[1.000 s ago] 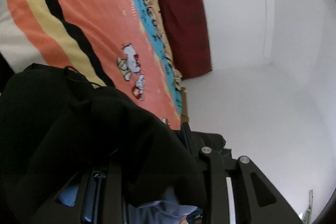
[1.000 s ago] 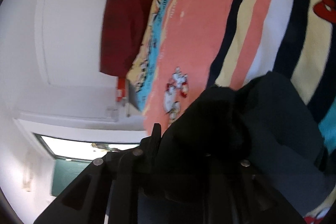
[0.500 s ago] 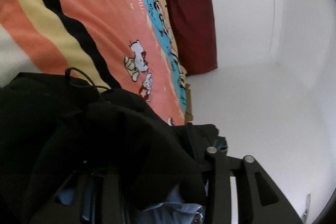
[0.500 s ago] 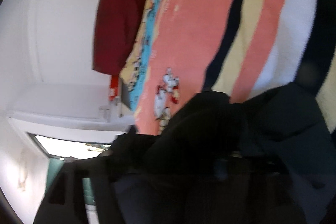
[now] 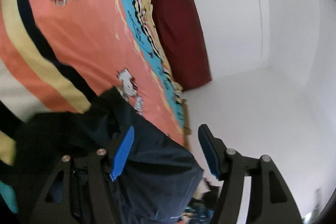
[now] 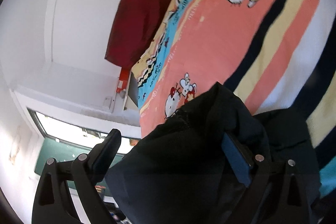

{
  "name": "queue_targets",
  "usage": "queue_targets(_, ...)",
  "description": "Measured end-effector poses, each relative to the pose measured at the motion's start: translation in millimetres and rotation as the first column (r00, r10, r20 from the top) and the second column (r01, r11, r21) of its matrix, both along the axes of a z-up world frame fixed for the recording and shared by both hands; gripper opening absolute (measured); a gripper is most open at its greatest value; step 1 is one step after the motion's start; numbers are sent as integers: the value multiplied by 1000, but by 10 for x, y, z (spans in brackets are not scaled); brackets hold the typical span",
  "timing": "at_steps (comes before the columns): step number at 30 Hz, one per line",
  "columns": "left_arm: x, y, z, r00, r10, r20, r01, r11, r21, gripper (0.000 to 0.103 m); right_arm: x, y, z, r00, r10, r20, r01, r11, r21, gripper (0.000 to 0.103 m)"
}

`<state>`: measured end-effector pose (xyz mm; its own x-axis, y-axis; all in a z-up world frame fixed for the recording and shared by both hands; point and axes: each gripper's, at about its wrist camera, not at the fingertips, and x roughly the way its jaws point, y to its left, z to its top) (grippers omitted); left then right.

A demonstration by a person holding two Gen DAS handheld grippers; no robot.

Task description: Fold large clothes

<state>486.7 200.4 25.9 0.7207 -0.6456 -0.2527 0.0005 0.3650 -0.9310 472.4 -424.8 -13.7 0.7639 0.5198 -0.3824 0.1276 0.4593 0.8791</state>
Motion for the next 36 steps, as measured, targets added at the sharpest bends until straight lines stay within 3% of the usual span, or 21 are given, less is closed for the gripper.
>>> queue_targets(3, -216, -70, 281, 1000, -11, -5, 11, 986, 167, 62, -173, 100, 211, 1000, 17, 25, -15, 997, -78, 94)
queue_targets(7, -547, -335, 511, 998, -60, 13, 52, 941, 335, 62, -490, 360, 464, 996, 70, 60, -55, 976, -212, 94)
queue_targets(10, -782, -664, 552, 993, -113, 17, 94, 891, 444, 62, -752, 644, 519, 991, 116, 70, -88, 945, -316, 94)
queue_targets(13, -958, -1021, 463, 987, -162, 20, 127, 842, 525, 62, -972, 951, 500, 985, 157, 71, -112, 896, -429, 94)
queue_targets(17, -1085, -1499, 314, 972, -234, 26, 163, 750, 641, 62, -1048, 1435, 366, 968, 246, 57, -166, 790, -590, 94)
queue_targets(22, -705, -2034, 64, 953, -298, -53, 236, 623, 745, 62, -721, 1682, 118, 958, 287, 6, -209, 712, -670, 94)
queue_targets(26, -179, -2278, -53, 951, -286, -115, 255, 524, 812, 62, -273, 1686, 72, 958, 285, -36, -228, 676, -701, 94)
queue_targets(29, 189, -2386, -60, 949, -273, -156, 274, 477, 835, 64, 77, 1689, 93, 949, 304, -86, -271, 645, -715, 95)
queue_targets(31, 449, -2457, -122, 951, -244, -191, 283, 431, 857, 66, 324, 1702, 88, 947, 297, -121, -286, 612, -738, 96)
queue_targets(34, 723, -2546, -221, 950, -217, -226, 297, 393, 870, 71, 628, 1732, 15, 945, 278, -171, -307, 586, -750, 98)
queue_targets(36, 899, -2525, -308, 950, -198, -240, 301, 386, 872, 73, 786, 1770, -57, 942, 265, -207, -326, 567, -756, 102)
